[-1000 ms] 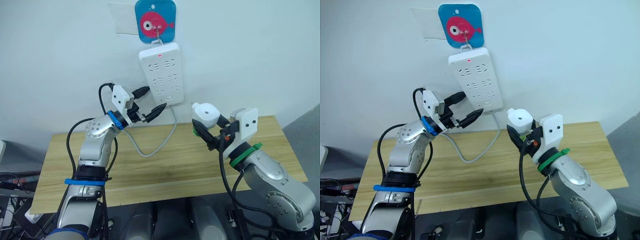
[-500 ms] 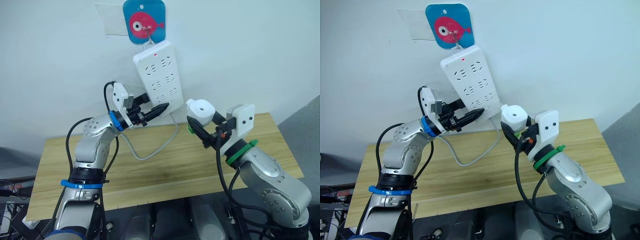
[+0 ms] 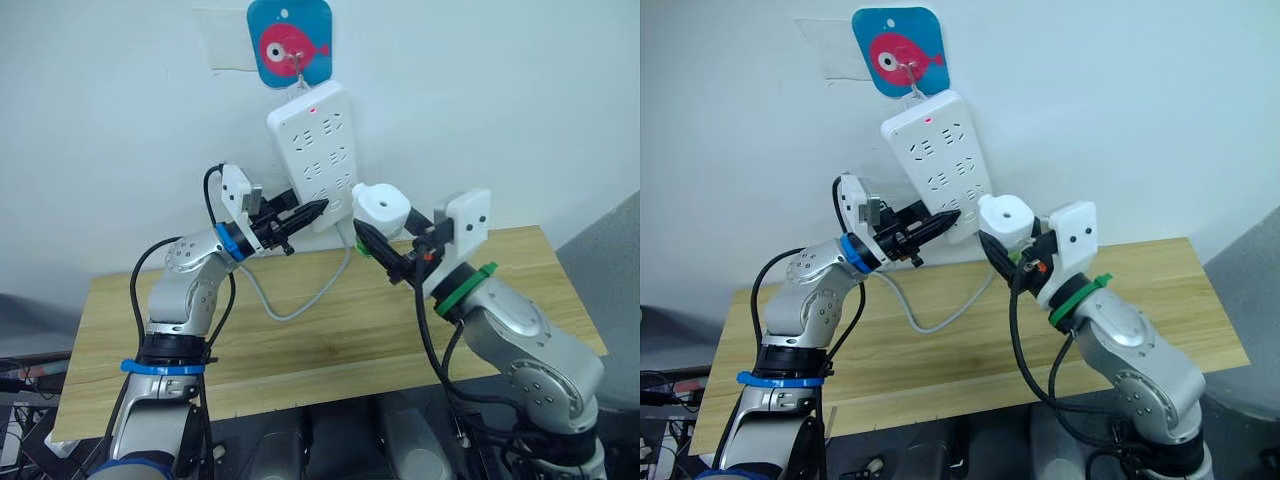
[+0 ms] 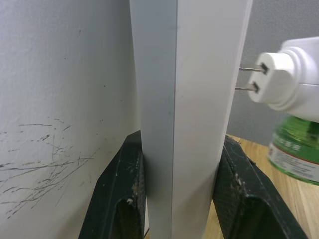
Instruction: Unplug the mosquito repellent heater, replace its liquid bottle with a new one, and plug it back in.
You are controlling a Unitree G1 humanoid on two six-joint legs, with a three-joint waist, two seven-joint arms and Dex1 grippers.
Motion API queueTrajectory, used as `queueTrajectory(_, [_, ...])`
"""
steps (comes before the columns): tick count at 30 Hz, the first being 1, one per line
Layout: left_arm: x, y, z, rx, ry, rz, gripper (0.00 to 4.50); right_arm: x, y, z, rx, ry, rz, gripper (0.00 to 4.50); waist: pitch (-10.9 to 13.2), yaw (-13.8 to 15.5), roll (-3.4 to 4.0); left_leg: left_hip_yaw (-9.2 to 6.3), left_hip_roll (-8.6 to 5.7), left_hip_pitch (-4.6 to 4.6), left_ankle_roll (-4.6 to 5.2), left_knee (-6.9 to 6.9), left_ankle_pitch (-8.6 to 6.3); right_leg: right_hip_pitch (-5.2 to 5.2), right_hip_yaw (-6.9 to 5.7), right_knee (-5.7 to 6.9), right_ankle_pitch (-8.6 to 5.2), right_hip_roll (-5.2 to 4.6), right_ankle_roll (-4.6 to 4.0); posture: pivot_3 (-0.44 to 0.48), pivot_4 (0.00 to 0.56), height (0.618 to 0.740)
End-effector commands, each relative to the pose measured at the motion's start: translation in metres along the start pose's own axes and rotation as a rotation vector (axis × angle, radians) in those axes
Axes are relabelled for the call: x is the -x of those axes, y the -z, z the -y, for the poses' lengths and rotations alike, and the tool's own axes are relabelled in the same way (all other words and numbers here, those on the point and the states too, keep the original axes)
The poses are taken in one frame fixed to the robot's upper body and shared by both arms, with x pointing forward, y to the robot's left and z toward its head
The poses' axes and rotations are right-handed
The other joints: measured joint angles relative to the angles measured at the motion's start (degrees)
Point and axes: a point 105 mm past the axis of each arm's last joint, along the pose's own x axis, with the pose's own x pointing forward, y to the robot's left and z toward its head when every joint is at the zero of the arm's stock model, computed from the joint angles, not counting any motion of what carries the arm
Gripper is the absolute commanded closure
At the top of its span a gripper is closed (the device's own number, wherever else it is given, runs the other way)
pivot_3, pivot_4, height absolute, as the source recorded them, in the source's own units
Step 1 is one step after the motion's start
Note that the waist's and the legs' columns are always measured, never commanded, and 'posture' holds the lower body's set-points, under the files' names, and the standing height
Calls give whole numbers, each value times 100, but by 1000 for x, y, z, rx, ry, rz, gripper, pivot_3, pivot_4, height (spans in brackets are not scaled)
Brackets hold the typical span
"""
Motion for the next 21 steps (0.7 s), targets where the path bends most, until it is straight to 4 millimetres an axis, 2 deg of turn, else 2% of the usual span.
queueTrajectory(1, [-4, -11, 4, -37, 26, 25, 3156, -5, -8, -7, 0, -26, 39, 1550, 0, 0, 0, 0, 0, 0, 0, 0, 0, 0, 0, 0, 0, 0, 0, -251, 272, 740])
queueTrajectory(12, [-3, -11, 7, -36, 34, 24, 3156, -11, -1, 3, -11, 23, 23, 1550, 0, 2, 0, -1, 0, 0, 0, 0, 0, 0, 0, 0, 0, 0, 0, -241, 279, 740])
queueTrajectory(21, [-4, -10, 8, -35, 44, 22, 3156, -14, -8, -5, -27, -17, 57, 1550, 0, 0, 0, -1, 1, 0, 0, 0, 0, -1, 0, 0, 0, 0, 0, -246, 279, 740])
